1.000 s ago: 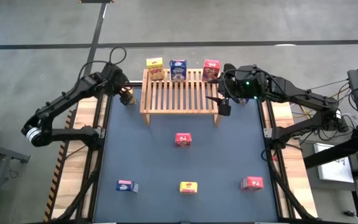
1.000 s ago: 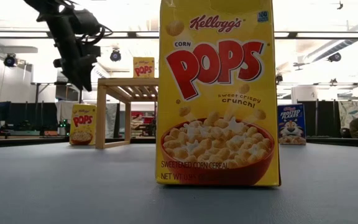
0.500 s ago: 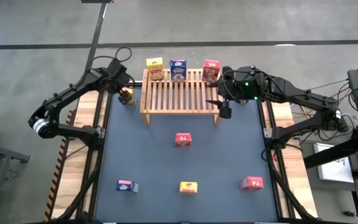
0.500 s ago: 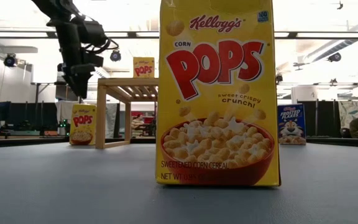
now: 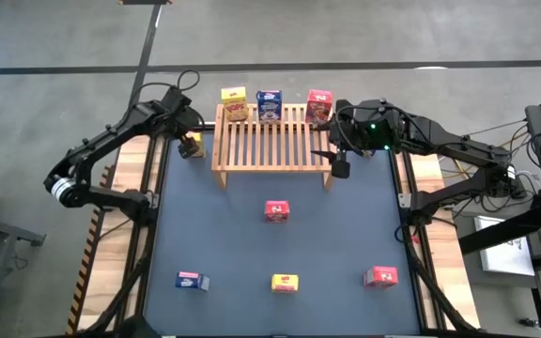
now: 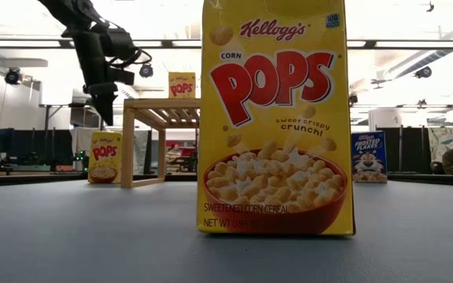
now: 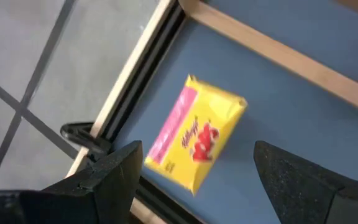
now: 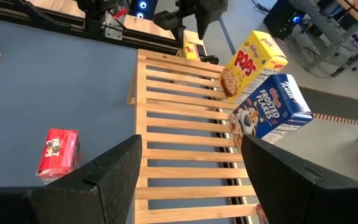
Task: Stack cereal on shelf
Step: Put the top yellow cereal box on the shelf aligned with the other yellow cereal box
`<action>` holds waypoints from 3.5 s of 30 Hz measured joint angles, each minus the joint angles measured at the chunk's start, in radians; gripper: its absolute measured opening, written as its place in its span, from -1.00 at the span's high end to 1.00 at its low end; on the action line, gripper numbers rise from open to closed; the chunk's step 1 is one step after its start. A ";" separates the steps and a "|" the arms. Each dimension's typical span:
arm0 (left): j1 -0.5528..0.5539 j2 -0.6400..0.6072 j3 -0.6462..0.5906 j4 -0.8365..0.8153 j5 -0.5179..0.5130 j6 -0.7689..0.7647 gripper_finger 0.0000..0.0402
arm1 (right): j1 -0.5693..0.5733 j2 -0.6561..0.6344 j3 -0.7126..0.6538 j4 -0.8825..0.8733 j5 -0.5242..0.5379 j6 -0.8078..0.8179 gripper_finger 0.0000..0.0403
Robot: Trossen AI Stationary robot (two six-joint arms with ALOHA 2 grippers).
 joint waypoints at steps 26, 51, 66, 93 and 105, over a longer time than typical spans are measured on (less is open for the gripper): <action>0.050 0.157 0.004 -0.010 0.009 0.107 -0.16 | 0.000 0.000 -0.001 -0.001 -0.010 0.026 -0.32; 0.048 0.082 0.317 -0.368 0.088 -0.037 0.48 | 0.000 0.000 -0.001 0.000 -0.009 0.027 -0.32; 0.023 0.047 0.830 -0.590 0.445 -0.014 0.48 | 0.000 0.002 -0.001 0.008 -0.009 0.011 -0.32; -0.260 0.357 0.880 -0.511 0.368 0.068 0.36 | 0.000 0.003 -0.001 0.003 -0.009 0.038 -0.32; -0.274 0.590 1.232 -0.658 0.230 0.103 0.26 | 0.000 0.005 -0.001 0.003 -0.009 0.038 -0.32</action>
